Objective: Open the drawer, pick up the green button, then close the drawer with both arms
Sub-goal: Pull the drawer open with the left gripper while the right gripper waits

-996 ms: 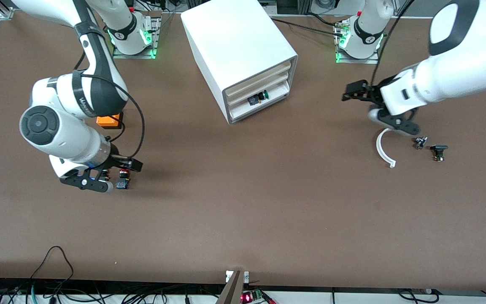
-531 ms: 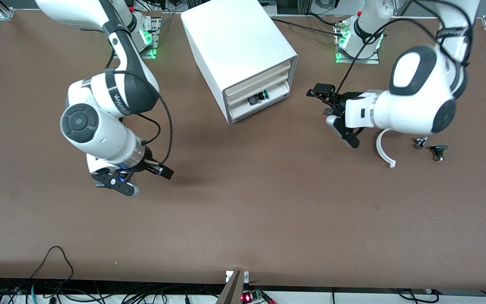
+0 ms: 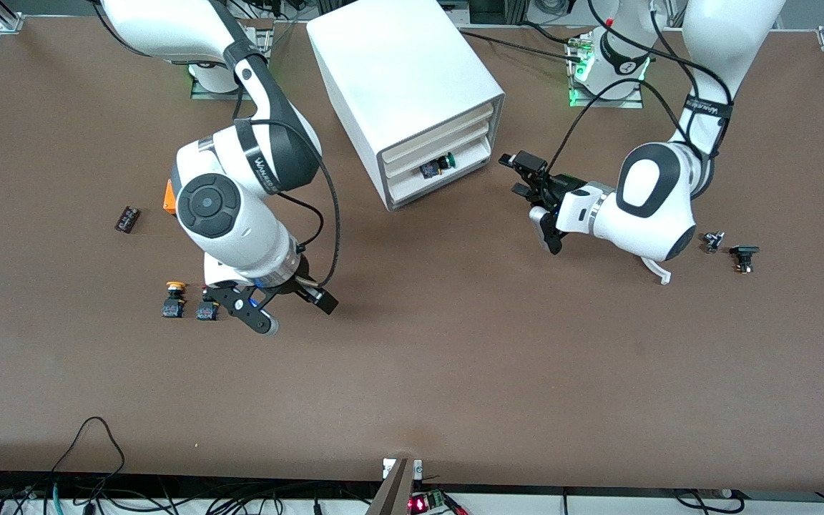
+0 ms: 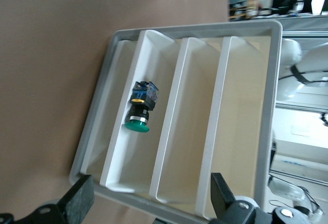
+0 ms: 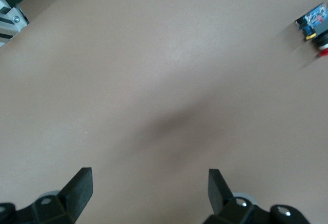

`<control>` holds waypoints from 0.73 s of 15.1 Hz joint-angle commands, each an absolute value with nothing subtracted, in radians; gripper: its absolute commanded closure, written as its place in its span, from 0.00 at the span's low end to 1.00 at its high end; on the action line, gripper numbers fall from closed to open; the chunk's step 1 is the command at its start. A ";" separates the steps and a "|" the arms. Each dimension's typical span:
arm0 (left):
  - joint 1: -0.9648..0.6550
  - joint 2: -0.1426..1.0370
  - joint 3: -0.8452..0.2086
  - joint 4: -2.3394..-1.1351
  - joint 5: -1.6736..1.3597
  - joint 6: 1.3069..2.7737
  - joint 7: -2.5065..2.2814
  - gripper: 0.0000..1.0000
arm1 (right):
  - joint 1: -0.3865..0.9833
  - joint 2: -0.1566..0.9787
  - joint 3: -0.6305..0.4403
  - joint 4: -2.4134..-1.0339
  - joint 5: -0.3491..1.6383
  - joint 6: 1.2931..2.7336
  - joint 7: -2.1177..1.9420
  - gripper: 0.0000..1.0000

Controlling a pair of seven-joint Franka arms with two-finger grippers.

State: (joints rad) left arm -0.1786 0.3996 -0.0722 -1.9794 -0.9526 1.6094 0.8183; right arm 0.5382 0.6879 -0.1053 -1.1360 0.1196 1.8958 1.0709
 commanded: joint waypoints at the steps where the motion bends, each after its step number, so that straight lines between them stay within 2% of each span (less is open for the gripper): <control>1: -0.178 0.403 -0.075 -2.069 -1.037 1.698 0.964 0.01 | 0.557 0.713 -0.110 -1.091 0.137 1.894 1.150 0.00; 6: -0.176 0.426 -0.106 -2.198 -1.152 1.778 1.149 0.01 | 0.583 0.713 -0.110 -1.089 0.137 1.910 1.255 0.00; 11: -0.178 0.475 -0.127 -2.241 -1.261 1.784 1.223 0.04 | 0.604 0.712 -0.095 -1.077 0.137 1.911 1.342 0.00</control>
